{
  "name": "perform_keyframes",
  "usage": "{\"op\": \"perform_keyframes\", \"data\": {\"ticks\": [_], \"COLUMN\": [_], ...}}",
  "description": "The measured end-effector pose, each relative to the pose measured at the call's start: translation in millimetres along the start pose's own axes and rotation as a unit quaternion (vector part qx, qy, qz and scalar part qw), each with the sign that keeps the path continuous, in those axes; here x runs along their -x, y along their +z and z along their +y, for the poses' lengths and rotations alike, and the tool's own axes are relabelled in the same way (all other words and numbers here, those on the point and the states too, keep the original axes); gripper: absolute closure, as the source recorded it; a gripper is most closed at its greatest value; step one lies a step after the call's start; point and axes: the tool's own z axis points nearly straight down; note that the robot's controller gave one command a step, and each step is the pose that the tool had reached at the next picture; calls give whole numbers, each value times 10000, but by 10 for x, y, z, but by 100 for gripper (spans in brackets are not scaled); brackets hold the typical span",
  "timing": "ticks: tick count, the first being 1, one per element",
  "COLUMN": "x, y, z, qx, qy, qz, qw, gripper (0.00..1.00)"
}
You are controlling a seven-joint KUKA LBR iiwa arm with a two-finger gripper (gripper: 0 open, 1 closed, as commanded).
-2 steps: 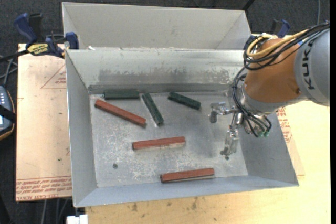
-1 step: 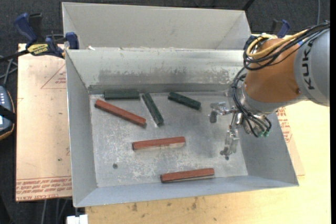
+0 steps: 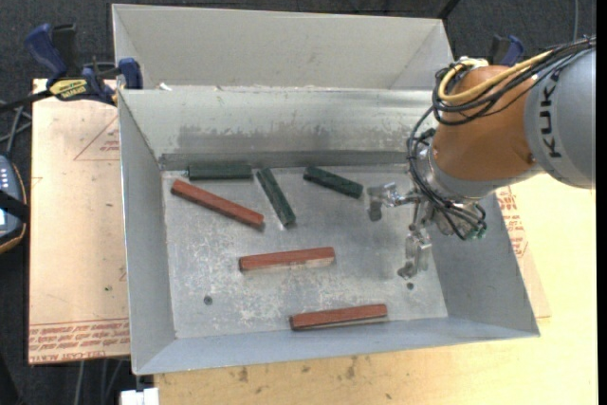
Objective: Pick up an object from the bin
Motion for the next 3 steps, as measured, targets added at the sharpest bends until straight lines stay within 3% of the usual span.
{"op": "perform_keyframes", "data": {"ticks": [1, 2, 3], "x": [-413, -398, -415], "y": [475, 477, 477], "z": [983, 975, 976], "qx": [11, 0, 4], "qy": [549, 554, 553], "qz": [8, -32, 6], "qw": [9985, 9985, 9985], "gripper": [100, 0, 100]}}
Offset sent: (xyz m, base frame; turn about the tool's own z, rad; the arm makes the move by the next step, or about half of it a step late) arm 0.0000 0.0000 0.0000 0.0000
